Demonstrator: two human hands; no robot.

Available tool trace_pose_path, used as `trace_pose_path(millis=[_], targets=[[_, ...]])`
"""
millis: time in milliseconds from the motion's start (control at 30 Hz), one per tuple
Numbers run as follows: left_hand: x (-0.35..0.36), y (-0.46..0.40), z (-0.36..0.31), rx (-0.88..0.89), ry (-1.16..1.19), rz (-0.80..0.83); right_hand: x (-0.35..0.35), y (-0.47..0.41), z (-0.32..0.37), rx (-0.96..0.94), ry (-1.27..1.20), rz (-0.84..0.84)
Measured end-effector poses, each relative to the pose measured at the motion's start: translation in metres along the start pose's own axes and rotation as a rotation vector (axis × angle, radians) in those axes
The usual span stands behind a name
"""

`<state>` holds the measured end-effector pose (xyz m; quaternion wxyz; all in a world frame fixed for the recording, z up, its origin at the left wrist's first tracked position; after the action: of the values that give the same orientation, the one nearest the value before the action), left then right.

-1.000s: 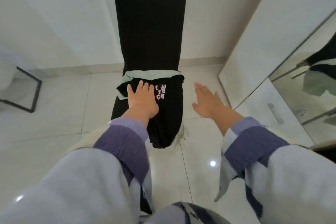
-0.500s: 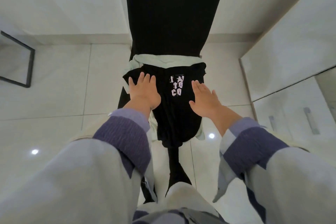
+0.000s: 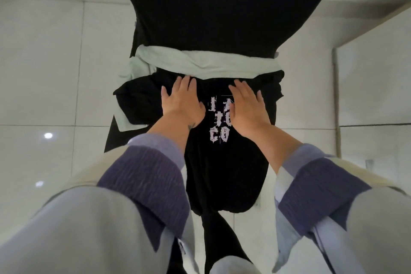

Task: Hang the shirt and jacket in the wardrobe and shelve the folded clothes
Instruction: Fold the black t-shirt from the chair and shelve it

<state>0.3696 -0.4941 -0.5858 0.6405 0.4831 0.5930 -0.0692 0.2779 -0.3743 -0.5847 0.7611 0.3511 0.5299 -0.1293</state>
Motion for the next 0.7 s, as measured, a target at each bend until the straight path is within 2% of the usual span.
trace_pose_path(millis=[167, 333, 467, 600, 700], targets=[[-0.02, -0.023, -0.004, 0.066, -0.122, -0.363, -0.007, -0.026, -0.007, -0.041, 0.031, -0.26], [-0.044, -0.049, -0.005, 0.053, -0.133, -0.439, -0.03, -0.052, -0.01, 0.004, 0.018, -0.406], [-0.053, -0.051, -0.008, 0.03, -0.062, -0.45, -0.045, -0.06, -0.012, 0.05, 0.037, -0.412], [-0.062, -0.026, -0.008, 0.039, 0.011, -0.57, -0.042, -0.052, -0.02, 0.101, -0.004, -0.301], [-0.064, -0.009, 0.003, -0.012, 0.022, -0.546, -0.052, -0.036, -0.02, 0.126, 0.017, -0.309]])
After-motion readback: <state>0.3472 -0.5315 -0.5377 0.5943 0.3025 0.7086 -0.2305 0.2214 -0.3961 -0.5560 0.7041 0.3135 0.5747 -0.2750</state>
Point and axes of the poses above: each hand's wrist, its own y-axis away from the middle knuckle, its own x-axis out of the palm, z = x × y, the point moved 8 cm from there along -y, towards the middle knuckle, and after that the axes turned 1 degree about -z, right-handed, at the moved point
